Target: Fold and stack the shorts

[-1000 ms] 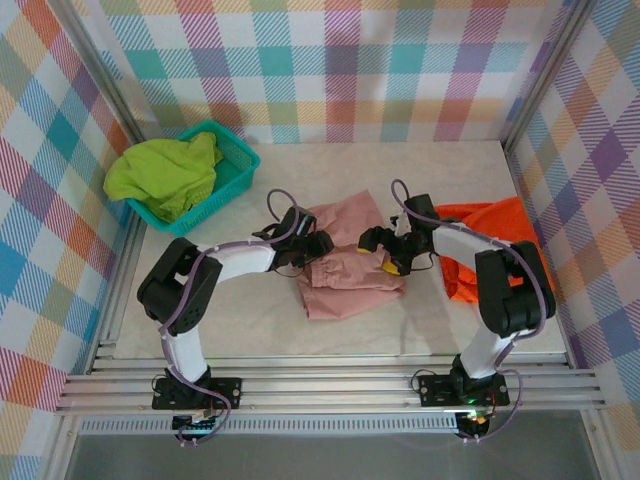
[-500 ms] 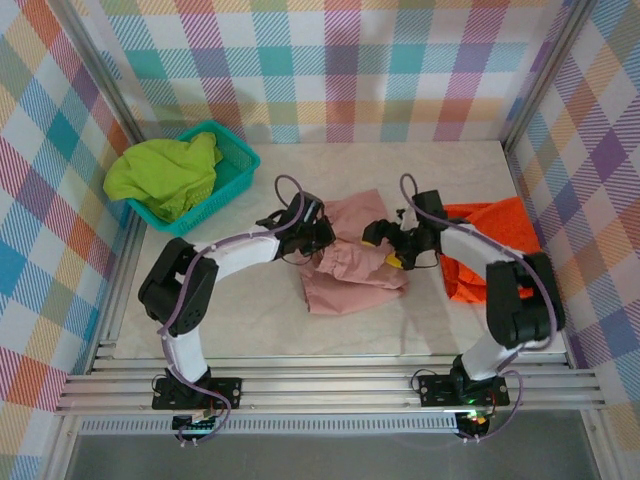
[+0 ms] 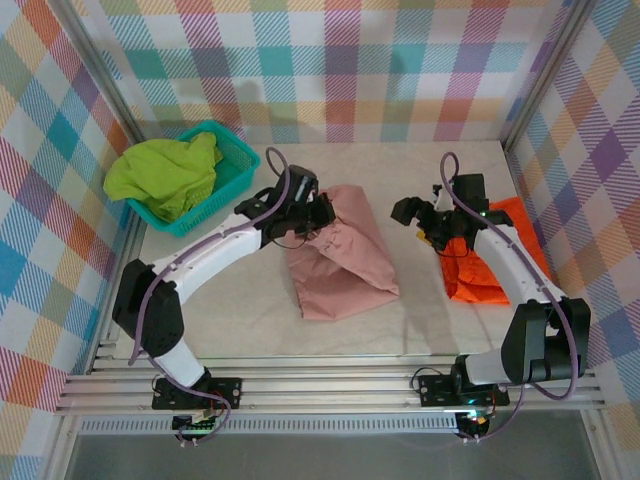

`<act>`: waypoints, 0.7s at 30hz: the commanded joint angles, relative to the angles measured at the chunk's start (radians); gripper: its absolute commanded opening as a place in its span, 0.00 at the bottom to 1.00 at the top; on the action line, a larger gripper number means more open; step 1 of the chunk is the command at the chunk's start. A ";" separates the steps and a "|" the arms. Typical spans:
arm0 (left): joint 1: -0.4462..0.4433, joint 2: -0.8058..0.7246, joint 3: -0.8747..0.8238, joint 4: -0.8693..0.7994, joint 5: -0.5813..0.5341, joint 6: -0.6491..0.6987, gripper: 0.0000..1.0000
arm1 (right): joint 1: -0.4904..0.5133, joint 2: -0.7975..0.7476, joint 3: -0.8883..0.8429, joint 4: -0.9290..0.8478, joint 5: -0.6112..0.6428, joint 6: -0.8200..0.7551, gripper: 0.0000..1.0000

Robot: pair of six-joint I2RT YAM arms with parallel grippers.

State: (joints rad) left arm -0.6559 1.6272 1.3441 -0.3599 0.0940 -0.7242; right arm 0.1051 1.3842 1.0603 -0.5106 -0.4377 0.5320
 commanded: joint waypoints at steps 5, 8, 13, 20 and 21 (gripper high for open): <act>0.068 -0.137 -0.432 0.138 -0.022 0.016 0.05 | -0.002 -0.004 -0.033 -0.049 0.002 -0.062 0.99; 0.115 -0.170 -0.597 0.246 -0.019 0.001 0.15 | -0.002 -0.003 -0.045 -0.046 -0.006 -0.080 0.99; 0.160 -0.208 -0.600 0.200 -0.013 0.060 0.65 | -0.002 0.029 -0.046 -0.036 -0.046 -0.110 0.99; 0.162 -0.396 -0.384 -0.001 0.009 0.114 0.98 | 0.017 0.099 -0.060 0.035 -0.125 -0.101 0.99; 0.161 -0.409 -0.359 -0.023 0.021 0.112 1.00 | 0.029 0.110 -0.059 0.046 -0.130 -0.101 0.99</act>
State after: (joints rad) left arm -0.4992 1.2774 0.9157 -0.2943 0.0921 -0.6445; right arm 0.1135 1.4685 1.0122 -0.5076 -0.5079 0.4477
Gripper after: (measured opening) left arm 0.991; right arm 0.994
